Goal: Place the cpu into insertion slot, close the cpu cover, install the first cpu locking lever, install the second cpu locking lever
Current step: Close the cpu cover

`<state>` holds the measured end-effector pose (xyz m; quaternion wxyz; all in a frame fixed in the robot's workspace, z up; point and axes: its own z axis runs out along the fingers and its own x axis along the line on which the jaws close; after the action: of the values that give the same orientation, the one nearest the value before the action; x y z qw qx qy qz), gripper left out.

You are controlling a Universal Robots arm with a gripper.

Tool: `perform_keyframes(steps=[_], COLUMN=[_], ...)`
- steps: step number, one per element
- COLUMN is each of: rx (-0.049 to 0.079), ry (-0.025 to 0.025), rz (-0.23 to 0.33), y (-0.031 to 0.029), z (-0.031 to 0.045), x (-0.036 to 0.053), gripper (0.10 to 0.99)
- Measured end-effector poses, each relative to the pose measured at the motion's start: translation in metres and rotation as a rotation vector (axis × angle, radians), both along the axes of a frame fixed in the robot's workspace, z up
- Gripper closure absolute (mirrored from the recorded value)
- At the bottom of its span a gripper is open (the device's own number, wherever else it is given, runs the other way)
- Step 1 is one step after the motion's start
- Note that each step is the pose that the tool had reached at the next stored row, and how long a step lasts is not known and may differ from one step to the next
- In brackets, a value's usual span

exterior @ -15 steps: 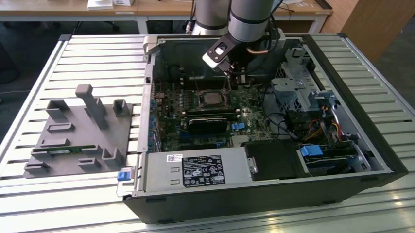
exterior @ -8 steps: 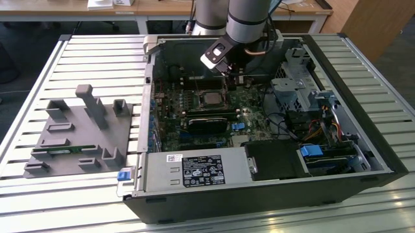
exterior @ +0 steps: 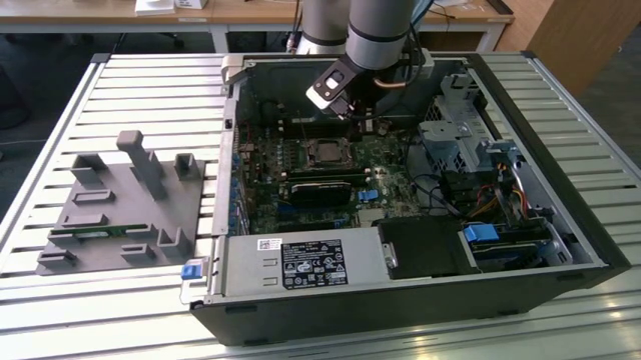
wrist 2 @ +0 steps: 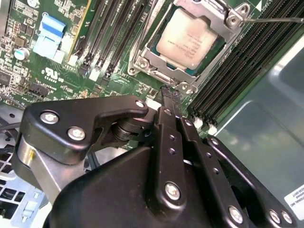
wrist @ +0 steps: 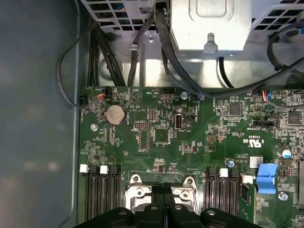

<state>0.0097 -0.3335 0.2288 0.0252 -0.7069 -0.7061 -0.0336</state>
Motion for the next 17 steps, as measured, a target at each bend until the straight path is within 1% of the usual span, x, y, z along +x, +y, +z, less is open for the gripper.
perform_keyframes(steps=[3, 8, 11, 12, 15, 17], rx=[0.000, 0.000, 0.000, 0.000, 0.000, 0.000], ry=[0.0003, 0.0003, 0.0003, 0.0013, 0.0072, 0.0085], rz=[0.000, 0.000, 0.000, 0.000, 0.000, 0.000], y=[-0.0001, -0.0001, 0.0000, -0.0001, -0.0001, -0.0001], z=[-0.0019, -0.0026, -0.0042, -0.0055, -0.0104, -0.0131], x=[-0.0027, -0.0153, -0.0180, -0.0182, -0.0185, -0.0207], gripper=[0.980, 0.980, 0.980, 0.980, 0.980, 0.980])
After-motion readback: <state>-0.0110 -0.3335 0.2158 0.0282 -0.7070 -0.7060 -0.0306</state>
